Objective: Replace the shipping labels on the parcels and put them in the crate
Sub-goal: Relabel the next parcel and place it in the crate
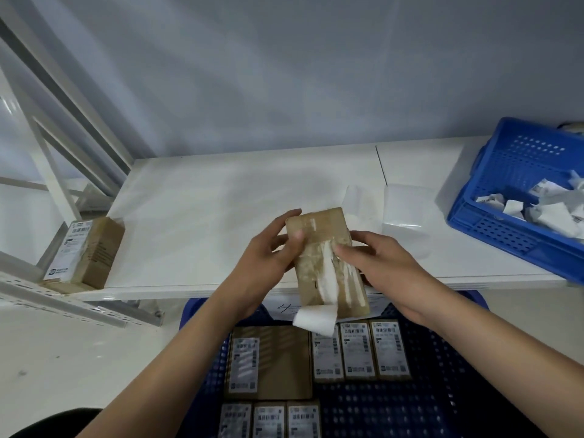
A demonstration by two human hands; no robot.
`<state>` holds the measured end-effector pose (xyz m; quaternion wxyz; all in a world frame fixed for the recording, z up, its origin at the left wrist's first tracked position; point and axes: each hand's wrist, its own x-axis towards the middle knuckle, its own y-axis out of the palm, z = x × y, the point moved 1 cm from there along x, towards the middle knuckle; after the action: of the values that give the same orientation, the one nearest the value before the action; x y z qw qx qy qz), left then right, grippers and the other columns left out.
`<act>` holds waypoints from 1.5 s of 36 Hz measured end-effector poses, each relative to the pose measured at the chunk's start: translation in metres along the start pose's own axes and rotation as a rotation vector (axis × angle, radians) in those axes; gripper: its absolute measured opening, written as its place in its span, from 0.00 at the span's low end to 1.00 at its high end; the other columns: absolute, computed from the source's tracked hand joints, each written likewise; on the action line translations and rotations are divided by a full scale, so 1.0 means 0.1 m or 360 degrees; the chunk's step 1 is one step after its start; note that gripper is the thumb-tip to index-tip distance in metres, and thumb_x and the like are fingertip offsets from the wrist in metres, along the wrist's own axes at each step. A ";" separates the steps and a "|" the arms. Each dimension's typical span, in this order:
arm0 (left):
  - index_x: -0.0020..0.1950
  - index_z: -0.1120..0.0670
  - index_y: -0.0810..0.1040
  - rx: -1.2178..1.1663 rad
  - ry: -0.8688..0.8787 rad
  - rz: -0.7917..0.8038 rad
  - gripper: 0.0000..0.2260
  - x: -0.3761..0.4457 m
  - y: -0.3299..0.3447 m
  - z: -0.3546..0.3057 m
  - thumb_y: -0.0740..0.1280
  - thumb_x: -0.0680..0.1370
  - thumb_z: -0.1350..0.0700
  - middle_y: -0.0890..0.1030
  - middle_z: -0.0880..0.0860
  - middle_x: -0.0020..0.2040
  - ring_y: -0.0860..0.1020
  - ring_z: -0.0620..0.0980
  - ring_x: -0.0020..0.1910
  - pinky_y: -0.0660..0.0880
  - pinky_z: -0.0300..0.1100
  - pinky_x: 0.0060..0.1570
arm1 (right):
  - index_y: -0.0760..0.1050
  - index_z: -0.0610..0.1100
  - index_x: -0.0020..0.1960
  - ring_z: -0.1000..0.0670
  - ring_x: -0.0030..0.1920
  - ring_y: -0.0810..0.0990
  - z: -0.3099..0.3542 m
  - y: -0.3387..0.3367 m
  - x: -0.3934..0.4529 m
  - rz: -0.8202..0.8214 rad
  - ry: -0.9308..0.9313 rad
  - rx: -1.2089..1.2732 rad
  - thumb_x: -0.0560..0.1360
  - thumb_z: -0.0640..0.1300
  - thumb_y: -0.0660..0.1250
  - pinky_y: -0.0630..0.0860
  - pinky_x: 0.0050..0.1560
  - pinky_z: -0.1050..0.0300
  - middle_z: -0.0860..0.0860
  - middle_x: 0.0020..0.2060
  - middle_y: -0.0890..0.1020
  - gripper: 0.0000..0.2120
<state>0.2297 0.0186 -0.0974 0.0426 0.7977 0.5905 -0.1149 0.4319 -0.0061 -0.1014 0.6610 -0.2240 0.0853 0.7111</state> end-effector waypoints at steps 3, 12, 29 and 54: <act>0.72 0.38 0.70 -0.0010 -0.0068 0.0054 0.27 -0.02 0.04 0.02 0.74 0.75 0.47 0.82 0.52 0.60 0.84 0.47 0.57 0.83 0.47 0.55 | 0.77 0.56 0.66 0.54 0.59 0.82 0.00 0.01 0.00 -0.0015 -0.0057 -0.0018 0.77 0.60 0.69 0.75 0.66 0.46 0.57 0.55 0.85 0.19; 0.73 0.40 0.72 -0.0058 -0.0082 0.0020 0.27 0.01 -0.04 0.01 0.74 0.78 0.60 0.84 0.52 0.60 0.83 0.51 0.58 0.83 0.50 0.54 | 0.78 0.54 0.66 0.58 0.62 0.79 0.05 0.04 -0.02 0.0067 -0.0114 -0.0005 0.82 0.54 0.63 0.70 0.71 0.48 0.60 0.58 0.84 0.15; 0.80 0.37 0.60 -0.0007 -0.0222 0.0078 0.40 -0.03 0.05 0.04 0.77 0.73 0.47 0.83 0.51 0.63 0.85 0.48 0.56 0.76 0.50 0.66 | 0.79 0.56 0.60 0.59 0.57 0.81 0.06 -0.04 0.04 -0.0048 -0.0156 -0.0119 0.80 0.57 0.65 0.75 0.60 0.57 0.61 0.53 0.84 0.12; 0.68 0.50 0.80 0.0291 -0.0201 -0.0649 0.33 0.09 -0.11 0.21 0.82 0.65 0.43 0.86 0.46 0.53 0.85 0.48 0.51 0.83 0.52 0.53 | 0.79 0.54 0.65 0.61 0.56 0.75 -0.05 0.17 -0.08 0.0273 -0.0638 -0.1134 0.79 0.48 0.70 0.68 0.57 0.72 0.60 0.56 0.79 0.15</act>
<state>0.2188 0.0260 -0.1194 -0.0169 0.6537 0.7227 -0.2238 0.4162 -0.0173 -0.1050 0.4841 -0.2878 -0.2780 0.7782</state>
